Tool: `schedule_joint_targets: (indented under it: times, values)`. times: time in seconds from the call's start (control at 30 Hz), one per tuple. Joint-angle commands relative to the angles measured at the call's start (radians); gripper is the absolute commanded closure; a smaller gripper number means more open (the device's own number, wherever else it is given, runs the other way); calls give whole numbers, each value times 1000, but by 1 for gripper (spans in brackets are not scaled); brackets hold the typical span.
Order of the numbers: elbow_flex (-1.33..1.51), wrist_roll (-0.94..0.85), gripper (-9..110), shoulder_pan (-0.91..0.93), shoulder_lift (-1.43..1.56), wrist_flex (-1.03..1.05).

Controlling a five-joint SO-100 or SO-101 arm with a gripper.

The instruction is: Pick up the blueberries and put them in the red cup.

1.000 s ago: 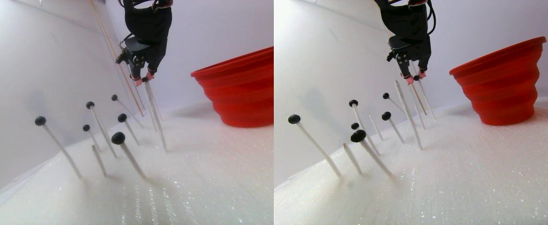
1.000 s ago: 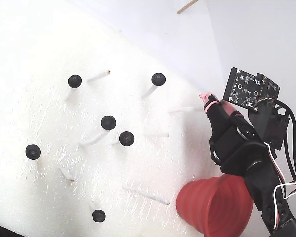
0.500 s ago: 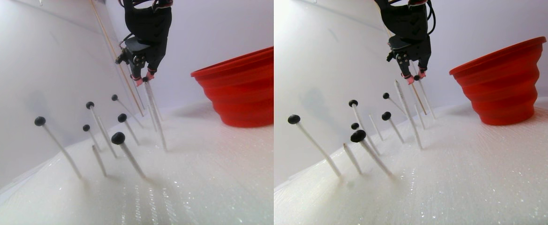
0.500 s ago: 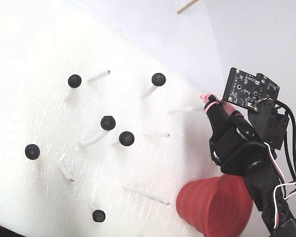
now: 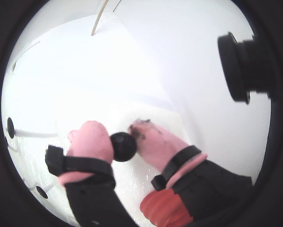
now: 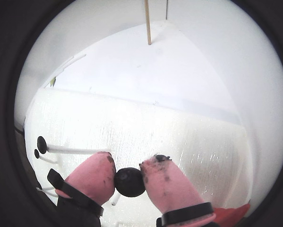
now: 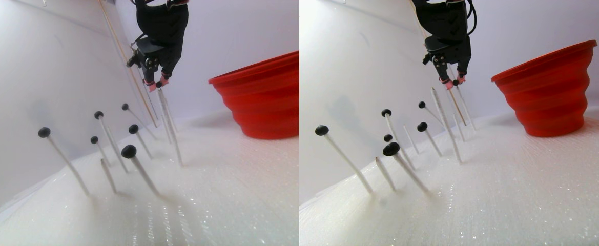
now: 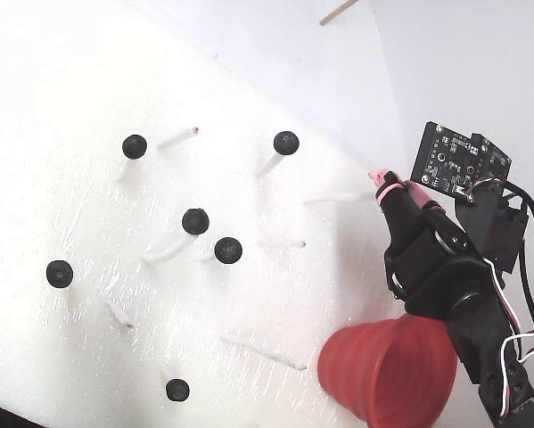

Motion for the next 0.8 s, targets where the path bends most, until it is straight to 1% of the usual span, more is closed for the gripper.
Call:
schedule_joint_targets:
  times: [0.0,0.4,0.77]
  values:
    - [-8,5,92,-55,133,0]
    - [18,15,92,-51,239,71]
    - [54,29,92,-5,322,150]
